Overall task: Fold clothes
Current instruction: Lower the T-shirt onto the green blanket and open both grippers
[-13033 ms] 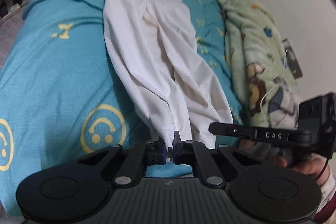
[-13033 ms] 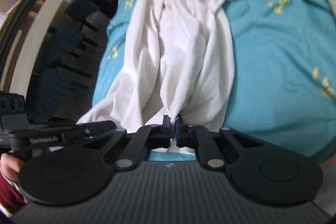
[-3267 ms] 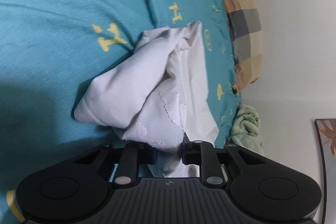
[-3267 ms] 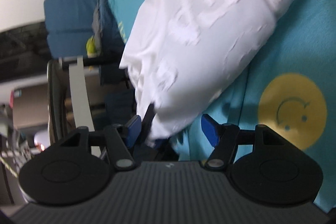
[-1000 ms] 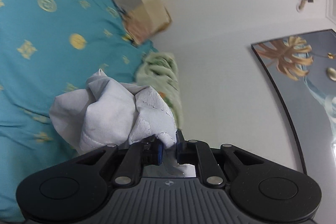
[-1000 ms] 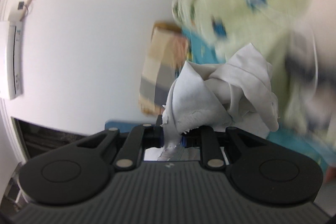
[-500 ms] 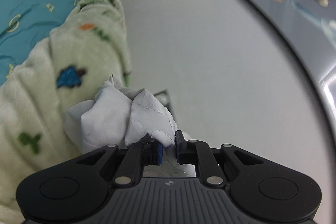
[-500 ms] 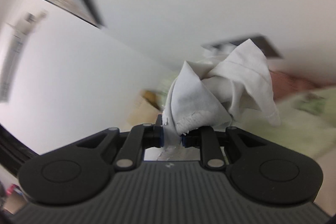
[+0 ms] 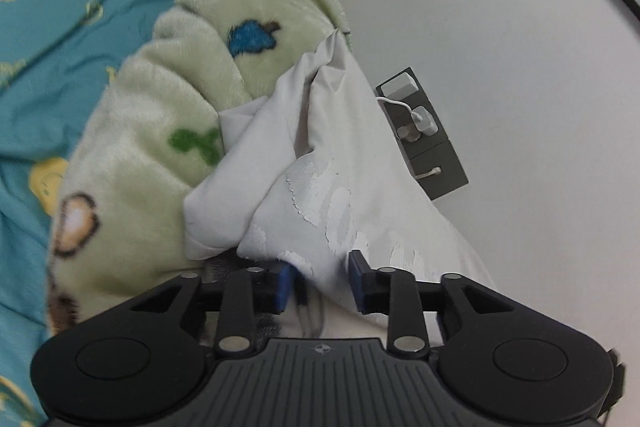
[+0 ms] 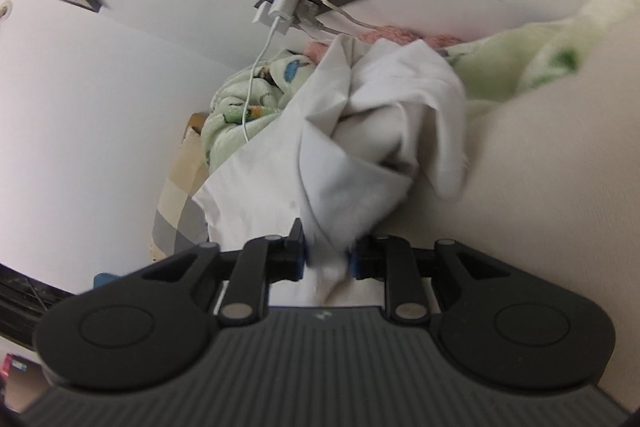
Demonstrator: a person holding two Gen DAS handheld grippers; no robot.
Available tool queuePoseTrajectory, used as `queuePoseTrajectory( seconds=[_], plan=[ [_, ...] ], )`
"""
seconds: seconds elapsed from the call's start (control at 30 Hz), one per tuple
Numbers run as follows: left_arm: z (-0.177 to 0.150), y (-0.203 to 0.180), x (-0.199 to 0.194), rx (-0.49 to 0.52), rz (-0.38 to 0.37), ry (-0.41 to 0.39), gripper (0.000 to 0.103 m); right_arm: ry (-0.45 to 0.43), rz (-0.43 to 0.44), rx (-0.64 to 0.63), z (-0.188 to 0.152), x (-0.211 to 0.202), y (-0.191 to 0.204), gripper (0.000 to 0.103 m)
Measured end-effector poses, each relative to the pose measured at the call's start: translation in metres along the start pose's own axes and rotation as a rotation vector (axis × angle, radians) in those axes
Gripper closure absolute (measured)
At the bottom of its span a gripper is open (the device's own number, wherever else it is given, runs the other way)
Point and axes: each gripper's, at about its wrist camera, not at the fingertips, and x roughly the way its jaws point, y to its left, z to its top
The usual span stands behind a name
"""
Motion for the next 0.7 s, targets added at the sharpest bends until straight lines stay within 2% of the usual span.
queuePoseTrajectory(
  seconds=[0.03,0.23,0.37,0.4,0.47,0.5,0.53,0.67,0.7],
  plan=[
    [-0.001,-0.005,-0.010,0.027,0.013,-0.008,0.056,-0.002,-0.006,-0.006,-0.001,-0.010,0.002,0.077],
    [-0.011,-0.043,-0.088,0.198,0.079,-0.076,0.029,-0.038,-0.076,-0.186,-0.021,-0.077,0.027,0.076],
    [-0.031,-0.080,-0.151,0.311,0.098,-0.140,0.021,-0.081,-0.093,-0.299,-0.039,-0.118,0.049,0.075],
    [-0.036,-0.089,-0.162,0.342,0.102,-0.148,0.020,-0.091,-0.095,-0.323,-0.044,-0.127,0.055,0.072],
    [-0.046,-0.104,-0.185,0.403,0.109,-0.163,0.014,-0.117,-0.097,-0.362,-0.054,-0.143,0.065,0.056],
    [-0.051,-0.111,-0.195,0.430,0.117,-0.172,0.012,-0.135,-0.093,-0.384,-0.060,-0.152,0.070,0.042],
    [-0.056,-0.116,-0.204,0.456,0.125,-0.182,0.011,-0.153,-0.090,-0.407,-0.066,-0.159,0.075,0.034],
    [-0.080,-0.133,-0.237,0.563,0.150,-0.222,0.005,-0.208,-0.089,-0.524,-0.089,-0.180,0.094,0.031],
    [-0.087,-0.135,-0.243,0.575,0.150,-0.233,0.003,-0.223,-0.087,-0.546,-0.096,-0.184,0.097,0.024]
  ],
)
